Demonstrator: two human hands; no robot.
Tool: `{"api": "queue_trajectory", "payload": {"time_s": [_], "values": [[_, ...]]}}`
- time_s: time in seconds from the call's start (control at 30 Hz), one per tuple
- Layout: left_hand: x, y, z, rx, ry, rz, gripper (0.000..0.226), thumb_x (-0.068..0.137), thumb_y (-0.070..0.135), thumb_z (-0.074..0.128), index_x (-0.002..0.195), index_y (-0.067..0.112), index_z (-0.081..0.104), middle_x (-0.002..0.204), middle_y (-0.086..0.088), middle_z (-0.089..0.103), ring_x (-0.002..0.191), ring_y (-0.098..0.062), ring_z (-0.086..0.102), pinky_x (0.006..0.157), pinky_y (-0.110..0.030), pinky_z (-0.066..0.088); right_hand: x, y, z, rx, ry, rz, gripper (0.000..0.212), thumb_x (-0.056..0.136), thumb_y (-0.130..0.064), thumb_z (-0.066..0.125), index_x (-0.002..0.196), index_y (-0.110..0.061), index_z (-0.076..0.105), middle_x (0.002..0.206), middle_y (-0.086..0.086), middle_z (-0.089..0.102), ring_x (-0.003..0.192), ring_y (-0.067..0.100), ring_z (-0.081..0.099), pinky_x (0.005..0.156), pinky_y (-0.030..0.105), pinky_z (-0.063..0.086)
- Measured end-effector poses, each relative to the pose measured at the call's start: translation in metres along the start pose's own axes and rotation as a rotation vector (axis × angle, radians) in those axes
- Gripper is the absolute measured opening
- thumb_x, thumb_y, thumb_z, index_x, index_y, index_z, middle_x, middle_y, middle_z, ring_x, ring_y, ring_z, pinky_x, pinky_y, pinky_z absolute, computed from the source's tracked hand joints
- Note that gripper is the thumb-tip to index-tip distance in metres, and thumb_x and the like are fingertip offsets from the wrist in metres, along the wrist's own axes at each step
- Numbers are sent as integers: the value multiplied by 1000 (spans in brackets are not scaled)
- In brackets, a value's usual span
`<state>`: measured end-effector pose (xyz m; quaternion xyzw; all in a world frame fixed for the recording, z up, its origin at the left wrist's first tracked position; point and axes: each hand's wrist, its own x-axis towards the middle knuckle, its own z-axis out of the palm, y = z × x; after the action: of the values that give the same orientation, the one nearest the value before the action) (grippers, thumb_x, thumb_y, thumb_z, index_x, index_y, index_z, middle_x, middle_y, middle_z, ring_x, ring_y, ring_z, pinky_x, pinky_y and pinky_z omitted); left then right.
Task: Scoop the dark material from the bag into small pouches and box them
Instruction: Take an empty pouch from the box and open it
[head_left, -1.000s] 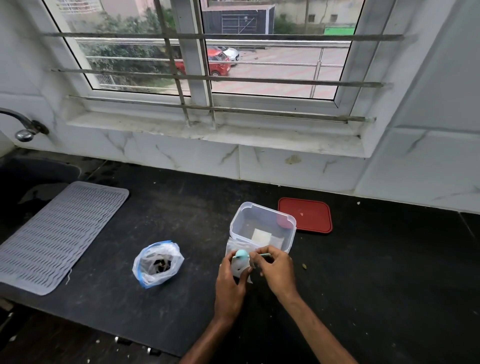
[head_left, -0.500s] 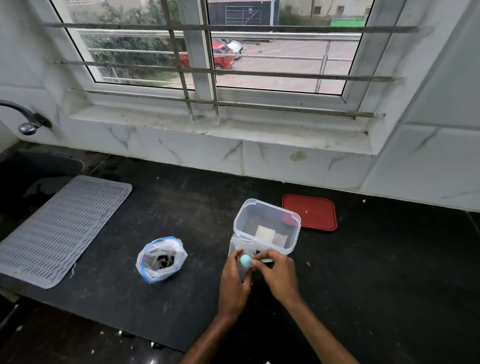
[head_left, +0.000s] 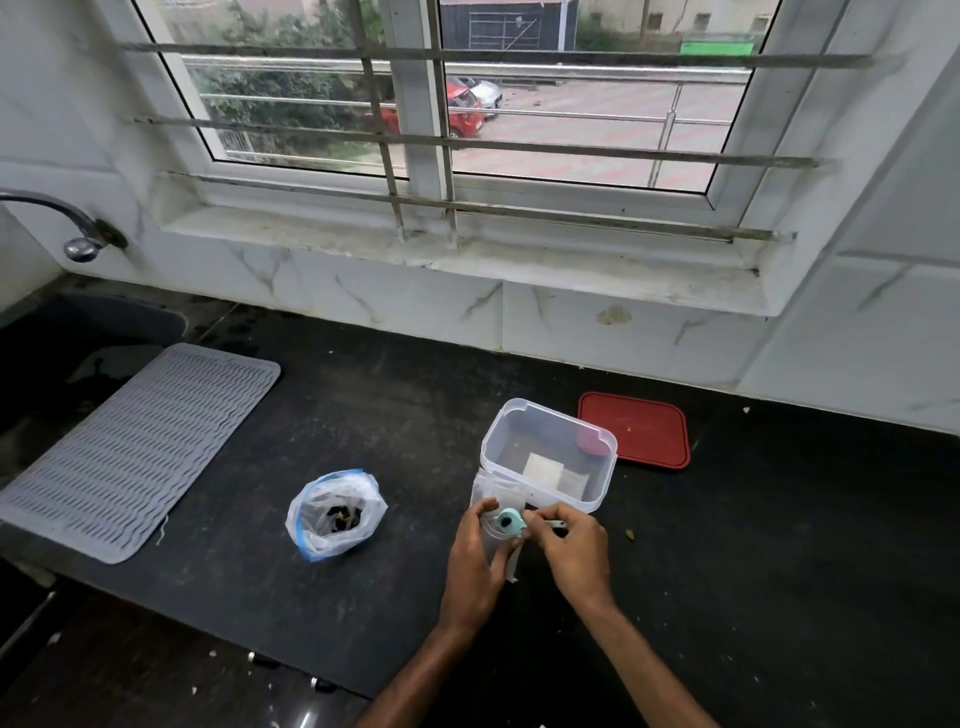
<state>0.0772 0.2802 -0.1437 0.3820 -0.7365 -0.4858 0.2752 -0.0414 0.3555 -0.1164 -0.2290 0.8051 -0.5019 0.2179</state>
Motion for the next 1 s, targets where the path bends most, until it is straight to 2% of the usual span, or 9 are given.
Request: {"api": "queue_trajectory", "payload": {"time_s": [0.07, 0.2, 0.37, 0.43, 0.5, 0.63, 0.77, 0.87, 1.0], "values": [[1, -2, 0, -15, -9, 3, 54, 85, 21, 75, 134, 20, 50, 131, 12, 57, 123, 4, 52, 104, -15, 42, 1, 0, 1, 48, -13, 22, 8, 82, -23, 79, 75, -22, 76, 72, -12, 74, 70, 2, 69, 69, 25, 55], [2, -1, -2, -12, -18, 9, 54, 85, 15, 74, 133, 20, 50, 131, 11, 57, 123, 2, 52, 103, -14, 41, 0, -3, 2, 2, -73, -61, 9, 78, -16, 83, 79, -24, 78, 78, -17, 75, 78, -5, 69, 76, 16, 53], [2, -1, -3, 19, -33, 18, 55, 83, 8, 70, 131, 24, 50, 128, 11, 58, 119, 3, 54, 100, -11, 40, -5, -7, 0, -319, -59, -133, 9, 81, -31, 78, 89, -32, 76, 89, -22, 73, 85, -6, 66, 65, 12, 41], [3, 1, -4, 45, -16, 44, 56, 82, 6, 67, 128, 31, 49, 124, 15, 59, 116, 6, 55, 97, -8, 40, -3, -13, -1, -374, -55, -164, 10, 84, -35, 74, 94, -33, 77, 91, -20, 74, 86, -3, 66, 67, 18, 44], [1, -4, -3, 47, -44, 34, 59, 81, 1, 65, 128, 32, 48, 126, 15, 58, 117, 8, 53, 100, -10, 40, 0, -12, 0, -413, -44, -107, 13, 87, -37, 70, 97, -32, 76, 93, -16, 75, 89, 5, 69, 73, 27, 50], [5, -10, -2, 76, -56, 24, 59, 82, 0, 67, 133, 23, 50, 131, 11, 57, 122, 4, 51, 105, -16, 41, 6, -7, -1, -375, -20, -49, 10, 85, -34, 73, 94, -31, 77, 92, -13, 76, 88, 10, 71, 74, 30, 54], [3, -11, -3, 69, -49, 2, 56, 84, 3, 69, 133, 21, 52, 130, 11, 57, 122, 3, 52, 104, -14, 41, 2, 2, -2, -344, -57, -51, 7, 83, -28, 76, 90, -30, 78, 89, -15, 76, 84, 3, 69, 73, 26, 54], [4, -12, -5, 40, -42, 5, 52, 84, 2, 68, 130, 22, 54, 127, 11, 58, 120, 2, 54, 102, -16, 43, 2, 8, -3, -139, -66, -11, 10, 85, -15, 74, 84, -25, 76, 83, -14, 75, 77, -5, 67, 71, 17, 53], [4, -11, -9, 46, -28, 17, 50, 84, 0, 67, 127, 23, 55, 127, 7, 60, 120, 4, 52, 103, -13, 41, 1, 12, -12, 123, -125, 103, 17, 96, -4, 56, 92, -19, 62, 85, 1, 71, 75, 12, 65, 63, 25, 50]]}}
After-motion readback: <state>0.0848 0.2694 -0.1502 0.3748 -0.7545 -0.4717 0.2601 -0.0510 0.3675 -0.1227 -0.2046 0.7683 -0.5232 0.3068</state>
